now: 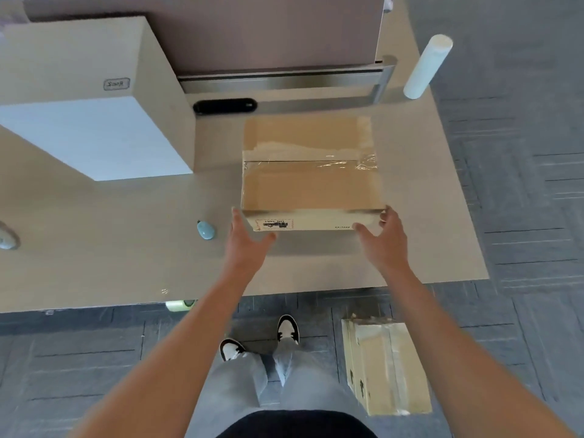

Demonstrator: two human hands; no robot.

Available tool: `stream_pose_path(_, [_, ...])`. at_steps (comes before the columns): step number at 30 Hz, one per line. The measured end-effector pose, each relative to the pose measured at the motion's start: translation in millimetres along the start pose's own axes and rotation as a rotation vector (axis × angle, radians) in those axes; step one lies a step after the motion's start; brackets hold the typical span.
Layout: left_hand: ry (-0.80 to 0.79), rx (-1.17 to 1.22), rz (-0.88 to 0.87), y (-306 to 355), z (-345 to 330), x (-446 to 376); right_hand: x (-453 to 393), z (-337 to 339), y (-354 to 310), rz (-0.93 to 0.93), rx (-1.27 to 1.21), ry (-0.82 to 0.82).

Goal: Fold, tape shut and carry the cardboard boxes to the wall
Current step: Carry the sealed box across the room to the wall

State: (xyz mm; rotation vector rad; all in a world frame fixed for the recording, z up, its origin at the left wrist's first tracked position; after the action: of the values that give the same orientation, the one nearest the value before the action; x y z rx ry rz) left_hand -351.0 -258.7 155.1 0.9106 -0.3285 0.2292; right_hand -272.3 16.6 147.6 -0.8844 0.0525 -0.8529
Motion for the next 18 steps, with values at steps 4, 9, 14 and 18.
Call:
stream_pose_path(4, [0.026, 0.091, -0.014, -2.2, -8.6, -9.1, -16.9, 2.0, -5.3, 0.002, -0.116, -0.03])
stream_pose_path(9, [-0.001, 0.21, -0.027, -16.0, -6.7, -16.3, -6.6, -4.7, -3.2, -0.019, -0.166, 0.017])
stream_pose_path(14, [-0.047, 0.244, -0.034, -30.9, 9.5, -31.7, 24.3, -16.4, 9.0, -0.012, -0.225, -0.005])
stream_pose_path(18, [-0.09, 0.258, -0.049, -42.3, 12.7, -44.0, 23.4, -24.5, 17.5, -0.02, -0.294, -0.056])
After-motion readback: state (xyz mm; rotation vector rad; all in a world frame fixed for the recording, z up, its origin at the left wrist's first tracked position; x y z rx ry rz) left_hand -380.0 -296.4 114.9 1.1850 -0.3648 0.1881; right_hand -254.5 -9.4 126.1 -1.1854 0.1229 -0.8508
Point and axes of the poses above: each hand's wrist, its own x-axis away from the middle knuckle, its own z-axis out of the back of the hand, y = z × x, the point moved 1 cm from there along -x, towards the middle knuckle, and after that the axes turned 6 degrees about y, right-handed, at the moved point
